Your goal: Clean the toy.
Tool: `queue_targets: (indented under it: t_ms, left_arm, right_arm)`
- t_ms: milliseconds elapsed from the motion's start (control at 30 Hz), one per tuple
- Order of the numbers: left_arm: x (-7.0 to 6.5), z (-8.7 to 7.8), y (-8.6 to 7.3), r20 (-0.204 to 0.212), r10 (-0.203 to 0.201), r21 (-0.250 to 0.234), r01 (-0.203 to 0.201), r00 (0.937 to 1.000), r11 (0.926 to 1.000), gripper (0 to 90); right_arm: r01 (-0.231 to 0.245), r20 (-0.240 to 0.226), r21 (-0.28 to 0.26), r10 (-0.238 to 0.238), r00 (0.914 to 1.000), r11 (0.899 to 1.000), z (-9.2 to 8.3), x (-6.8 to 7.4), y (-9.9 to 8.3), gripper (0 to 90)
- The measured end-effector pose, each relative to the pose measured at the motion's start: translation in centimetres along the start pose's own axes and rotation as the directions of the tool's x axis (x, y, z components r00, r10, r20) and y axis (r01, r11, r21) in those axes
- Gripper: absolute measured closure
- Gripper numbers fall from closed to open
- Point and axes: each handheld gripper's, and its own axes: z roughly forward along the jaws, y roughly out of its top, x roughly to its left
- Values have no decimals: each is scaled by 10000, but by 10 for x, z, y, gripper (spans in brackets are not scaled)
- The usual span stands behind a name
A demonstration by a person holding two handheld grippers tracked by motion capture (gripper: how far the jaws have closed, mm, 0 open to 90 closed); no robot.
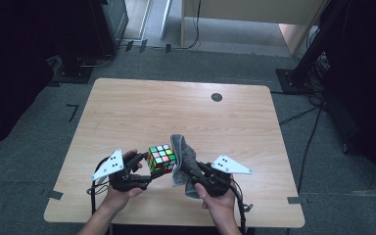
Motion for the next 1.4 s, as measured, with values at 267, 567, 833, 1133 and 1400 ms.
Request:
queue_targets:
  t_ms: [267,567,833,1133,1400]
  left_arm:
    - [0,-2,1,23,-101,-116,101,9999,9999,343]
    - [0,-3,2,-32,-44,-184,43,10000,9998,343]
    - [-3,0,1,105,-36,-114,37,9999,9999,343]
    - [-1,-2,2,39,-92,-194,92,10000,9998,343]
    - [-2,1,0,147,-121,-77,123,9998,9999,343]
  right_arm:
    - [-443,-940,681,506,9943,9967,10,-3,-9,710]
    - [307,505,-100,-302,9983,9995,-1,6,0,716]
    - [-234,-537,328,251,9982,9992,7,1,-6,719]
    - [99,221,221,-103,9997,9997,3,-1,-2,718]
    - [-449,-678,71,453,9967,9990,6,-1,-6,719]
